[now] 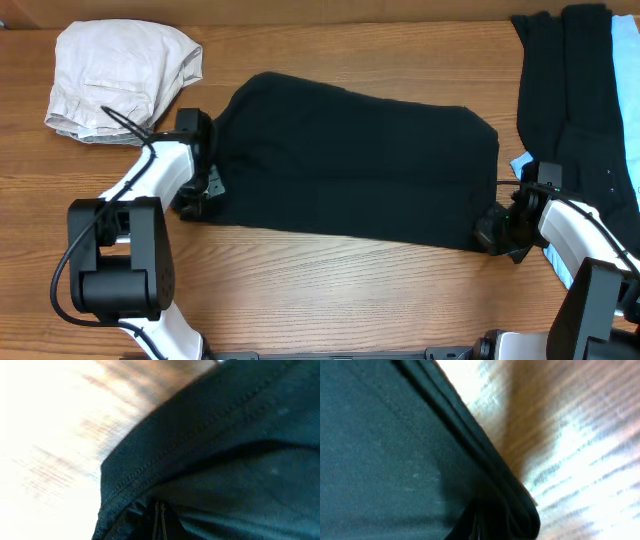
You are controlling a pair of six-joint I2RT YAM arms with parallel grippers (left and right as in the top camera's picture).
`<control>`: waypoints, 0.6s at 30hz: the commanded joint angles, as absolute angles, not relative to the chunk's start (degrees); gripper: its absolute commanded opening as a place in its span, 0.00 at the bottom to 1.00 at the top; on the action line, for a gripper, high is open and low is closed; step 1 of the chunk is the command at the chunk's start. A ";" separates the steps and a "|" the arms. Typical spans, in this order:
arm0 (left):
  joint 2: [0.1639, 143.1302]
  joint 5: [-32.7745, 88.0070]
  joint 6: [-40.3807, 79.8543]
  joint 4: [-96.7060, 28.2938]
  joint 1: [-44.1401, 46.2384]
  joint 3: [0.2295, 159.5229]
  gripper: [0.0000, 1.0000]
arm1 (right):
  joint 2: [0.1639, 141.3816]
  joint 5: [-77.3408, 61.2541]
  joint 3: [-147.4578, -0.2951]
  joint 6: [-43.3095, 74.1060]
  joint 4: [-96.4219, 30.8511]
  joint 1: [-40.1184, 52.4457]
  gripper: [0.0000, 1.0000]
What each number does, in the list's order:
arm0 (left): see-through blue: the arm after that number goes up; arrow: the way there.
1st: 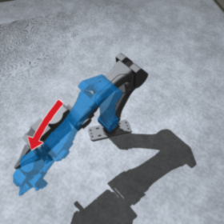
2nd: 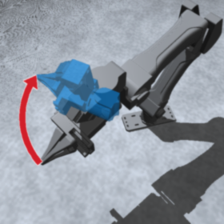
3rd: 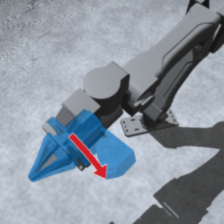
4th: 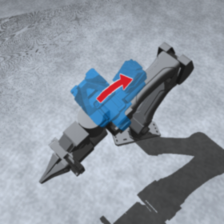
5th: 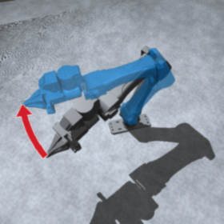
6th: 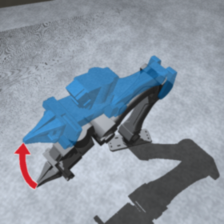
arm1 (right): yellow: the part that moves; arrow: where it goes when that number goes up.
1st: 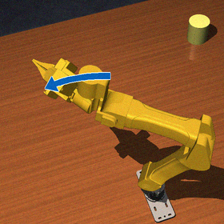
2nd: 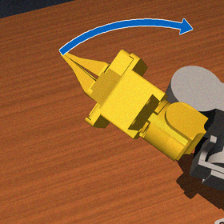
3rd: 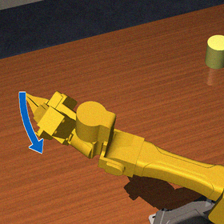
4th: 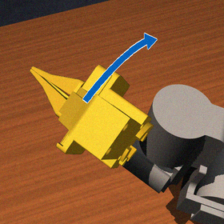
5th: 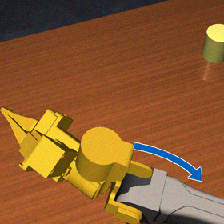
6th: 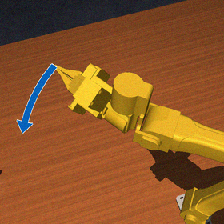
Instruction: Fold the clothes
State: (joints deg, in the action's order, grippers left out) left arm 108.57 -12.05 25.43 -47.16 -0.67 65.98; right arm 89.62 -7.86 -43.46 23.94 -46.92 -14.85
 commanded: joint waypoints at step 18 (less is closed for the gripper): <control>104.44 -15.18 26.48 -66.50 -3.99 78.30 0.41 | 86.28 -10.59 -56.84 20.78 -65.98 -15.25 0.29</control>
